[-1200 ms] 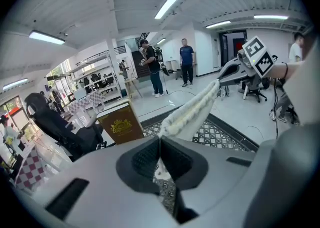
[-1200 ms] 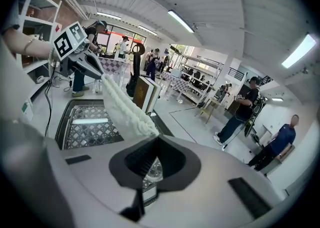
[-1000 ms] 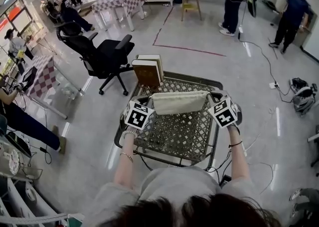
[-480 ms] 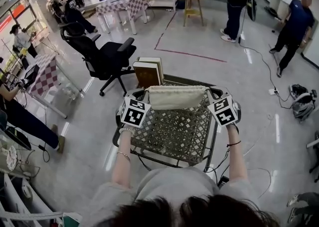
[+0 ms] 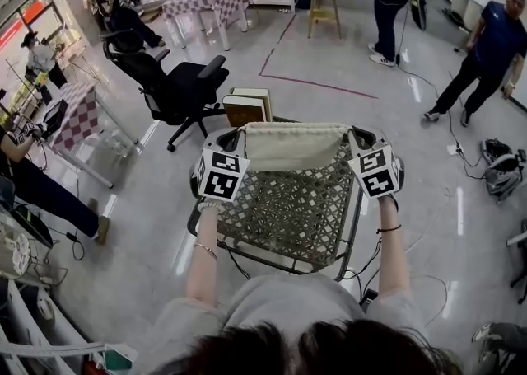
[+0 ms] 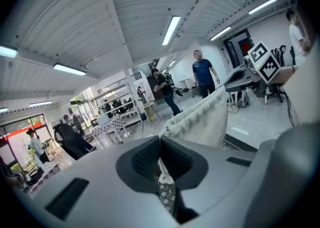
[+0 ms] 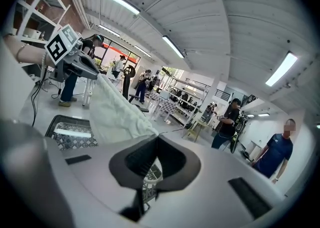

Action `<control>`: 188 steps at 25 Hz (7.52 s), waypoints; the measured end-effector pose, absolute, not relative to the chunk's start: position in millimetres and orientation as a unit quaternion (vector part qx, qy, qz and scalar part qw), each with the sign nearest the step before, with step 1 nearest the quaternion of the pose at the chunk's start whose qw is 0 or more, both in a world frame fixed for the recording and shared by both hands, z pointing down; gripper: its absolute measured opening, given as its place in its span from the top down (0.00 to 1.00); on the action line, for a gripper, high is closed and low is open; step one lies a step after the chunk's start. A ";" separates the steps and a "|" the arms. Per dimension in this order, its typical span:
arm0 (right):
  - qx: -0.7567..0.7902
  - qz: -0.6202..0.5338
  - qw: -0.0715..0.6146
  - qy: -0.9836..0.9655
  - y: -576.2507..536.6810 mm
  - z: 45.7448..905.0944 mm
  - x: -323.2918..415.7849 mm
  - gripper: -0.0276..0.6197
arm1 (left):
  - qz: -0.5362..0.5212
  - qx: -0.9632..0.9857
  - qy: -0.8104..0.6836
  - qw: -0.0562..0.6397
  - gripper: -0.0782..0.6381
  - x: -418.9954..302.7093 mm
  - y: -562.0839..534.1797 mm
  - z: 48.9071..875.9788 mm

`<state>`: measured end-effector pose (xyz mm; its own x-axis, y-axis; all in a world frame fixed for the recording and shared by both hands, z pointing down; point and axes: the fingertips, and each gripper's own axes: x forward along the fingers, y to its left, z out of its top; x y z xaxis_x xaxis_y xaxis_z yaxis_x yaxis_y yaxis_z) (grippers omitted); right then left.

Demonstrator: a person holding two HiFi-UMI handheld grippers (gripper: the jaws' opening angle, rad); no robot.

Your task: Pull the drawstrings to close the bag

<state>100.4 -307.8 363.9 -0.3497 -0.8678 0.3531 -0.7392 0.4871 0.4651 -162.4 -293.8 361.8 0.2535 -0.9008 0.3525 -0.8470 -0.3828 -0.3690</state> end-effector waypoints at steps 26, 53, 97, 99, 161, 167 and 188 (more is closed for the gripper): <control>0.555 -0.087 0.267 -0.783 -325.5 362.2 127.7 0.92 | -0.258 -0.779 0.567 0.066 0.85 -169.8 -302.6 361.8; 0.575 -0.060 0.196 -0.792 -323.9 351.2 134.2 0.92 | -0.236 -0.783 0.573 0.063 0.85 -184.4 -304.9 361.5; 0.646 0.002 0.115 -0.755 -342.8 357.7 167.5 0.92 | -0.149 -0.778 0.609 0.042 0.85 -191.4 -315.0 350.2; 0.647 0.004 0.113 -0.754 -343.6 358.5 169.5 0.92 | -0.148 -0.778 0.609 0.041 0.85 -191.6 -315.8 350.3; 0.686 0.035 0.073 -0.723 -343.9 354.4 201.5 0.92 | -0.117 -0.776 0.618 0.041 0.85 -214.7 -316.4 340.0; 0.687 0.038 0.071 -0.722 -342.3 354.8 204.6 0.92 | -0.115 -0.781 0.613 0.043 0.85 -213.7 -315.5 339.2; 0.683 0.027 0.075 -0.726 -338.0 357.6 206.7 0.92 | -0.114 -0.779 0.615 0.045 0.85 -214.1 -311.3 340.1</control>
<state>206.7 -338.0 357.6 -0.0549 -0.9878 0.1456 -0.9959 0.0646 0.0628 -214.1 -311.3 340.1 0.2183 -0.9682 0.1227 -0.9476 -0.2403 -0.2104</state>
